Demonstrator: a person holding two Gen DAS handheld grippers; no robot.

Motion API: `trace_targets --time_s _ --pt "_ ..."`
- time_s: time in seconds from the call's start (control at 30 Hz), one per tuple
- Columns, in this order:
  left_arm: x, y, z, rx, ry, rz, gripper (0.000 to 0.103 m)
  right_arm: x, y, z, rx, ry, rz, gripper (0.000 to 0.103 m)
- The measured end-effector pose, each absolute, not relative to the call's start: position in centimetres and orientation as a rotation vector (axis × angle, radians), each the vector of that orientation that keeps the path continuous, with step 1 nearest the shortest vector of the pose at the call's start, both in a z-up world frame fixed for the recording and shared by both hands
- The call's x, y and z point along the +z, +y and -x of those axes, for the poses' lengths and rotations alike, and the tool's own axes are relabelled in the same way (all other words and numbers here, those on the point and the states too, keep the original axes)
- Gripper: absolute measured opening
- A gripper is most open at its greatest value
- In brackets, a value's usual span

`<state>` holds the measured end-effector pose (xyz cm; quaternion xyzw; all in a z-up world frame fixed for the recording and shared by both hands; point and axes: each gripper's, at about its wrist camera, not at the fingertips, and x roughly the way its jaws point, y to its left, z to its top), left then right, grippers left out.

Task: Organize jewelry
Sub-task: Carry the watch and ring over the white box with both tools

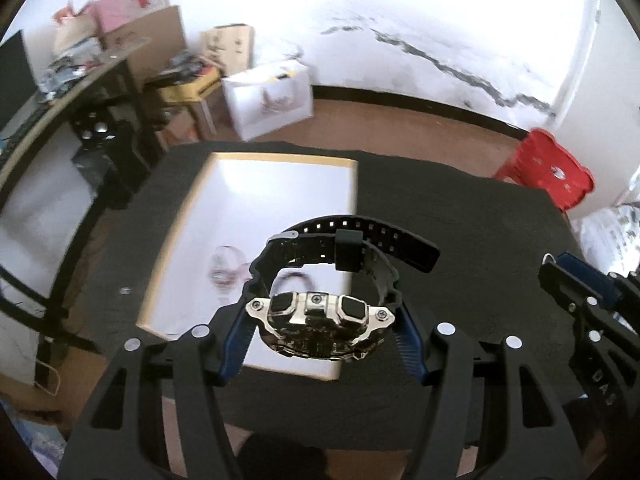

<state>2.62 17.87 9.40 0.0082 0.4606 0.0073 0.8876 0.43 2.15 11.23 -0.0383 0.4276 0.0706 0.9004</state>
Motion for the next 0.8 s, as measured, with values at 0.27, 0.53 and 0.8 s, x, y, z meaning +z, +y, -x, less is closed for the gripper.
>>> trace_targets --time_s 0.27,0.53,0.8 --pt "10.9 25.9 -1.4 0.109 0.952 0.000 0.061 13.3 11.2 -0.7 0.241 0.869 0.131 0.020" --pt "9.7 30.9 -2.5 0.149 0.964 0.018 0.061 12.3 16.7 -2.8 0.272 0.891 0.160 0.020" --pt "6.4 32.1 -5.3 0.123 1.008 0.049 0.061 8.7 18.2 -6.5 0.253 0.955 0.157 0.020"
